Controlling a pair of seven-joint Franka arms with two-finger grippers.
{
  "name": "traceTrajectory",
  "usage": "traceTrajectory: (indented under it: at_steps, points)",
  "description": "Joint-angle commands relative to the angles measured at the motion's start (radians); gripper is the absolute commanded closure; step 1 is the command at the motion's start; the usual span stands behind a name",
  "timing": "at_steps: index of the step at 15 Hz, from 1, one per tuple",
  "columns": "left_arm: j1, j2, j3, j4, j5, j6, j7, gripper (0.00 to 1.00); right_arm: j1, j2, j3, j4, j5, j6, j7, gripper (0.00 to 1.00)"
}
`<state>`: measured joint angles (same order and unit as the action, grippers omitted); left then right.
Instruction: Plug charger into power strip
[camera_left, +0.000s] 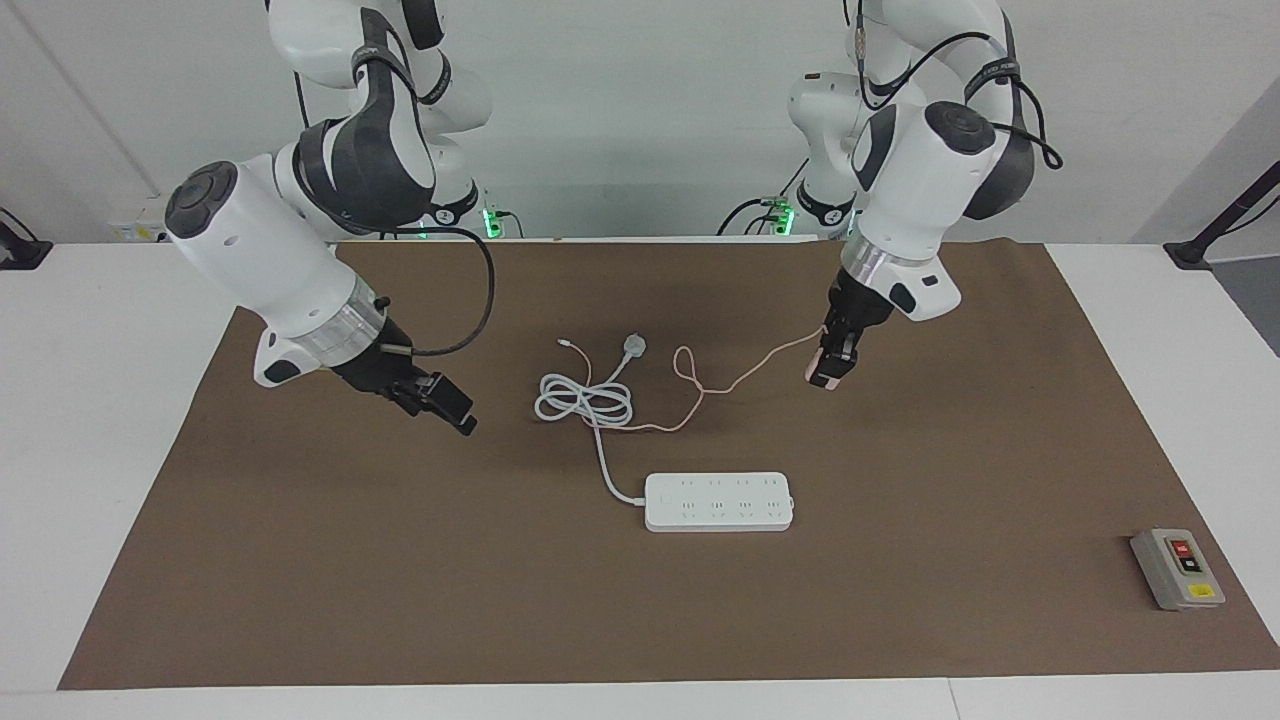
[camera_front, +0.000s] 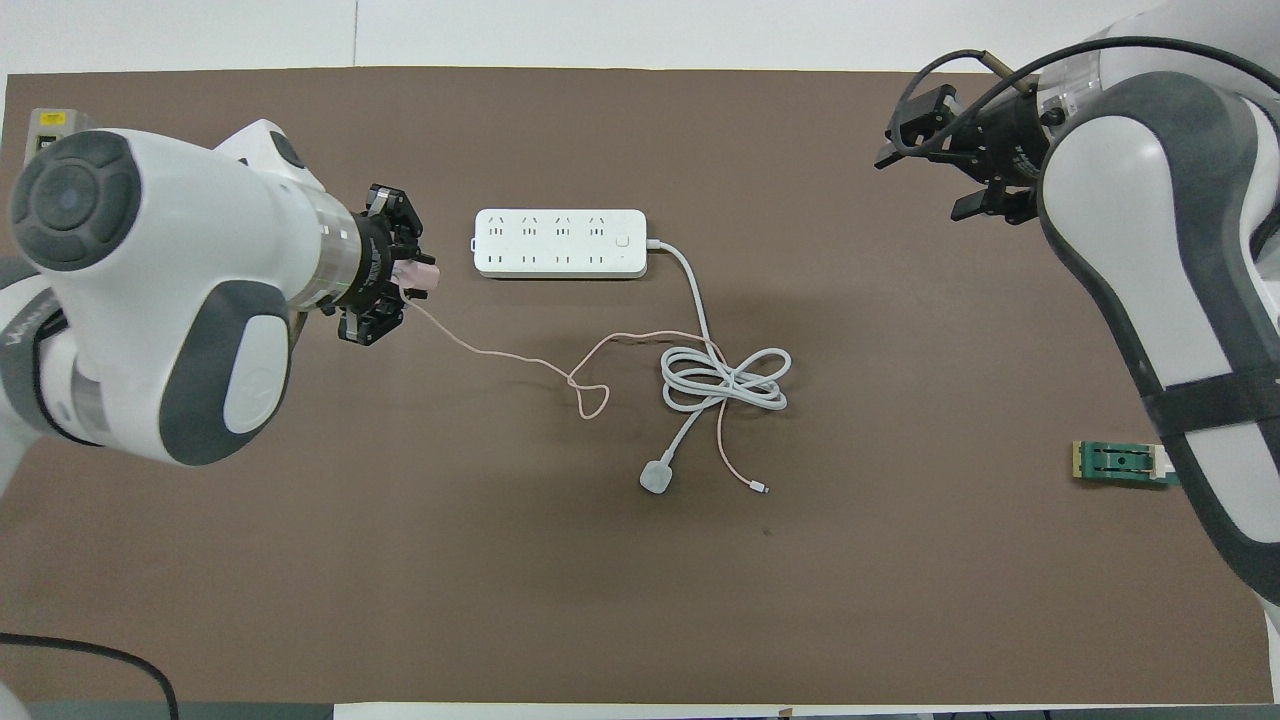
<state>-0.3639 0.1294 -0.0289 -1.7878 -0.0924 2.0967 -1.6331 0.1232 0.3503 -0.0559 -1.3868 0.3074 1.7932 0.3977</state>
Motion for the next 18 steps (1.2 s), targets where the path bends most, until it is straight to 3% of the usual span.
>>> traceTrajectory:
  at_steps: [1, 3, 5, 6, 13, 18]
  points:
    - [-0.068, 0.155, 0.017, 0.155, 0.063, -0.041, -0.196, 1.0, -0.034, -0.066, -0.001, -0.021, -0.069, -0.069, -0.207, 0.0]
    - [-0.088, 0.255, 0.017, 0.252, 0.109, -0.078, -0.302, 1.0, -0.06, -0.109, -0.001, -0.034, -0.122, -0.119, -0.375, 0.0]
    - [-0.119, 0.425, 0.043, 0.458, 0.134, -0.153, -0.39, 1.0, -0.076, -0.154, -0.001, -0.052, -0.184, -0.159, -0.477, 0.0]
    - [-0.121, 0.468, 0.064, 0.534, 0.132, -0.188, -0.411, 1.0, -0.082, -0.175, -0.002, -0.064, -0.212, -0.178, -0.505, 0.0]
    - [-0.113, 0.49, 0.066, 0.499, 0.129, -0.166, -0.445, 1.0, -0.122, -0.376, -0.002, -0.248, -0.254, -0.213, -0.554, 0.0]
    - [-0.118, 0.469, 0.066, 0.384, 0.131, -0.064, -0.459, 1.0, -0.137, -0.407, 0.001, -0.282, -0.303, -0.21, -0.554, 0.0]
